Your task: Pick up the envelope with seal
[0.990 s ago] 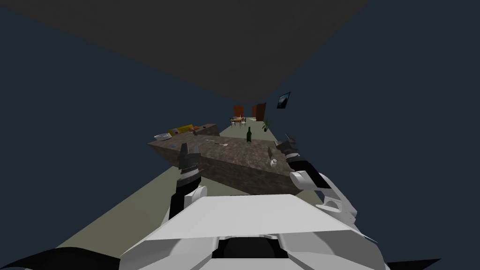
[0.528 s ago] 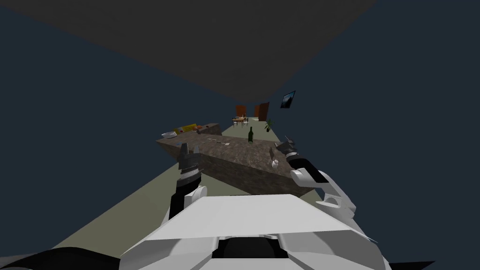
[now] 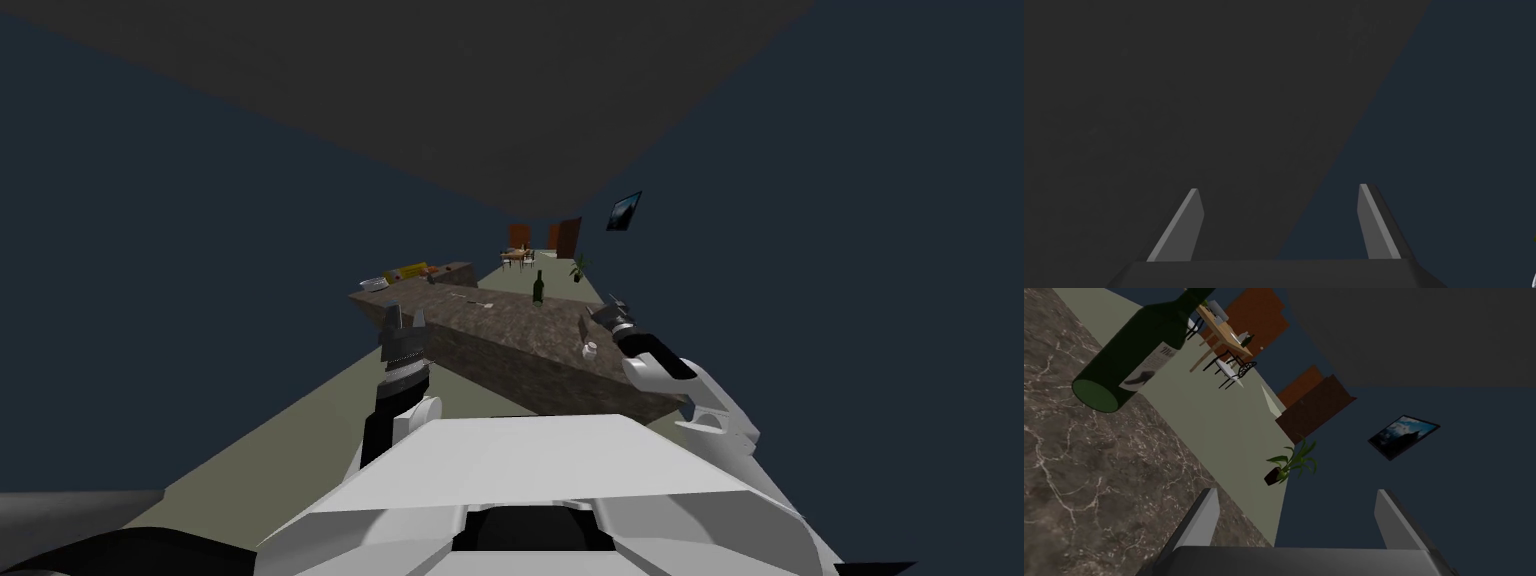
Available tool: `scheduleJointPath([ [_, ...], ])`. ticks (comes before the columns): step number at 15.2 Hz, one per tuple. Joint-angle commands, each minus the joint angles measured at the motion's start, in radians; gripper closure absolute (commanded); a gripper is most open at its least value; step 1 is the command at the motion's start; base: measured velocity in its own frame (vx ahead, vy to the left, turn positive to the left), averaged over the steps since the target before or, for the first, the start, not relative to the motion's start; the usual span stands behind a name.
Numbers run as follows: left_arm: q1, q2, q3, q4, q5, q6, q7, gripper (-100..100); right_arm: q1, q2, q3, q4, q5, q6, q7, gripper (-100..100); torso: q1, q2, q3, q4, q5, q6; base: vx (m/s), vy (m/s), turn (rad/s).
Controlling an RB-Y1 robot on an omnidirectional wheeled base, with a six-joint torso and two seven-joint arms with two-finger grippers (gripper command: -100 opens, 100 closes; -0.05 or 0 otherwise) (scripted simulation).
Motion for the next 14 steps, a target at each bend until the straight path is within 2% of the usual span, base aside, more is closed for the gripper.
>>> scheduleJointPath([
  [1,0.000,0.000,0.000,0.000,0.000,0.000,0.000,0,-0.004,0.001,-0.002,0.005,0.002,0.050,-0.033,-100,0.000,0.000,0.000,0.000,0.000,0.000,-0.022,-0.023,0.096],
  [2,0.000,0.000,0.000,0.000,0.000,0.000,0.000,0,-0.004,0.001,-0.002,0.005,0.002,0.050,-0.033,-100,0.000,0.000,0.000,0.000,0.000,0.000,-0.007,-0.009,0.028],
  [3,0.000,0.000,0.000,0.000,0.000,0.000,0.000,0,-0.022,-0.012,-0.016,0.021,-0.001,0.086,-0.077,-100,0.001,0.000,0.000,0.000,0.000,0.000,-0.019,-0.012,0.105],
  [4,0.000,0.000,0.000,0.000,0.000,0.000,0.000,0,-0.022,-0.012,-0.016,0.021,-0.001,0.101,-0.092,-100,0.001,0.000,0.000,0.000,0.000,0.000,-0.027,-0.021,0.146],
  [6,0.000,0.000,0.000,0.000,0.000,0.000,0.000,0,-0.022,-0.012,-0.016,0.021,-0.001,0.126,-0.097,-100,0.000,0.000,0.000,0.000,0.000,0.000,-0.010,-0.012,0.045],
  [7,0.000,0.000,0.000,0.000,0.000,0.000,0.000,0,-0.039,-0.026,-0.030,0.038,-0.004,0.160,-0.140,-100,0.001,-0.001,0.000,0.000,0.000,0.000,-0.022,-0.012,0.132],
  [8,0.000,0.000,0.000,0.000,0.000,0.000,0.000,0,-0.039,-0.026,-0.030,0.038,-0.004,0.178,-0.156,-100,0.001,0.000,0.000,0.000,0.000,0.000,-0.029,-0.022,0.165],
  [9,0.000,0.000,0.000,0.000,0.000,0.000,0.000,0,-0.039,-0.026,-0.030,0.038,-0.004,0.200,-0.162,-100,0.000,0.000,0.000,0.000,0.000,0.000,-0.016,-0.019,0.070],
  [10,0.000,0.000,0.000,0.000,0.000,0.000,0.000,0,-0.039,-0.026,-0.030,0.038,-0.004,0.203,-0.162,-100,0.000,0.000,0.000,0.000,0.000,0.000,-0.004,-0.005,0.015],
  [11,0.000,0.000,0.000,0.000,0.000,0.000,0.000,0,-0.056,-0.038,-0.045,0.054,-0.008,0.240,-0.205,-100,0.001,-0.001,0.000,0.000,0.000,0.001,-0.019,-0.012,0.115],
  [12,0.000,0.000,0.000,0.000,0.000,0.000,0.000,0,-0.056,-0.038,-0.045,0.054,-0.008,0.256,-0.221,-100,0.001,-0.001,0.000,0.000,0.000,0.000,-0.032,-0.027,0.175],
  [14,0.000,0.000,0.000,0.000,0.000,0.000,0.000,0,-0.056,-0.038,-0.045,0.054,-0.008,0.280,-0.227,-100,0.000,0.000,0.000,0.000,0.000,0.000,-0.010,-0.011,0.042],
])
